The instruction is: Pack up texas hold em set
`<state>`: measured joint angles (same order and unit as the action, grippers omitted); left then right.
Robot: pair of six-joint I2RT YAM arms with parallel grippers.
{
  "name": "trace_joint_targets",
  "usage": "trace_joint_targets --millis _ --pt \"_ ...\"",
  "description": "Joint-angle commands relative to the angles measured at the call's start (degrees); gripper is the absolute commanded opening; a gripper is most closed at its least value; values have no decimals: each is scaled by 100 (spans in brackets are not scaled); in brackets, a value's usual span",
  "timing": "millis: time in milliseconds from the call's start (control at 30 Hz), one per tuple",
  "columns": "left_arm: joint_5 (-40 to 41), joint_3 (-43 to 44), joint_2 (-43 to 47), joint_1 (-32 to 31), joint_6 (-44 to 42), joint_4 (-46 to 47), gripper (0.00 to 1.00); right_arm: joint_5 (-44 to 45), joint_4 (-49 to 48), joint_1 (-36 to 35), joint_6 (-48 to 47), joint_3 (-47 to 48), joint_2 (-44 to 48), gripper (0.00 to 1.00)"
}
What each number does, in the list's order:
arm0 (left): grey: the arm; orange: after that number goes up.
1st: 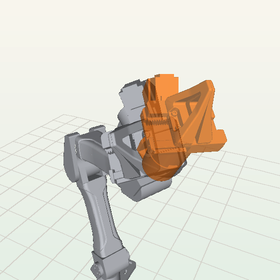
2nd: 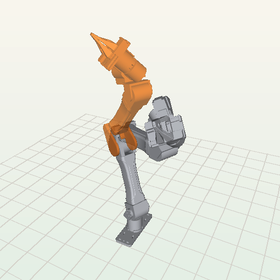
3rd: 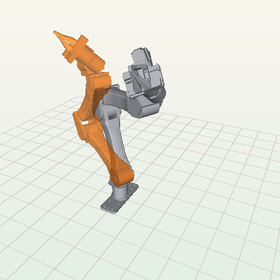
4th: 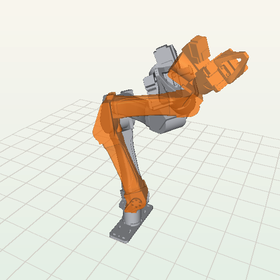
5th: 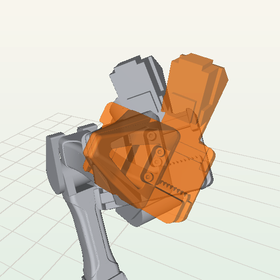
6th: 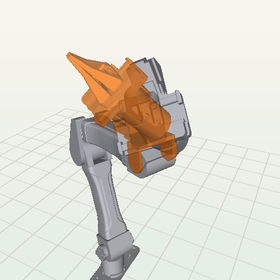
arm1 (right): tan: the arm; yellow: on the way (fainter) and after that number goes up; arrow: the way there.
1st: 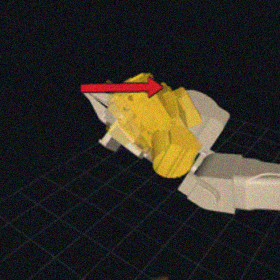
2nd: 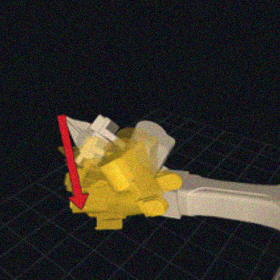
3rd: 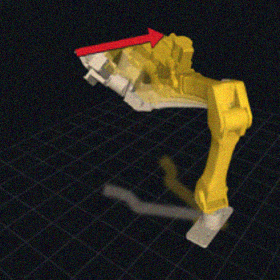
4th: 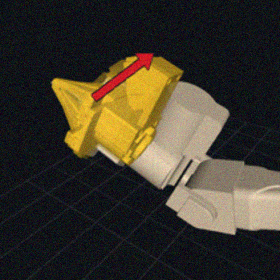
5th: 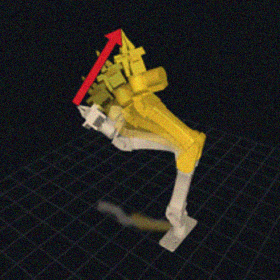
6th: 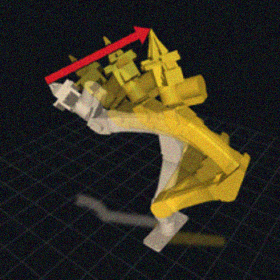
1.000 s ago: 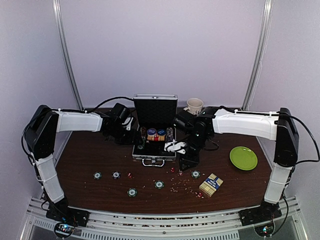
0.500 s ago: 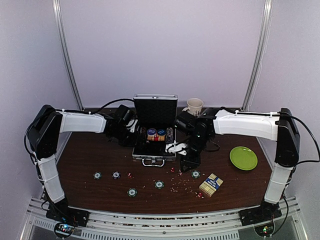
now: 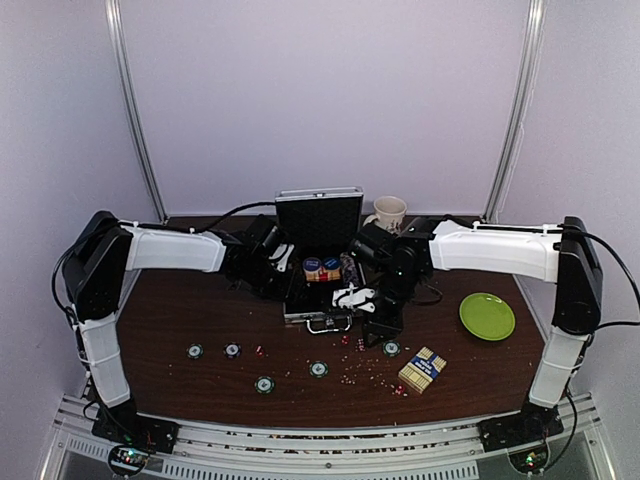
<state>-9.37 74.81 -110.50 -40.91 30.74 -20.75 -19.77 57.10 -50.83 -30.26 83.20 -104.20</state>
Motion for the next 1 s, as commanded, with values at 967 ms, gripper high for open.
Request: trace_joint_targets --millis 967 --pt "1521 -3593 5534 724 1646 -1571 78 587 452 -1307 15 2188 -2260 55"
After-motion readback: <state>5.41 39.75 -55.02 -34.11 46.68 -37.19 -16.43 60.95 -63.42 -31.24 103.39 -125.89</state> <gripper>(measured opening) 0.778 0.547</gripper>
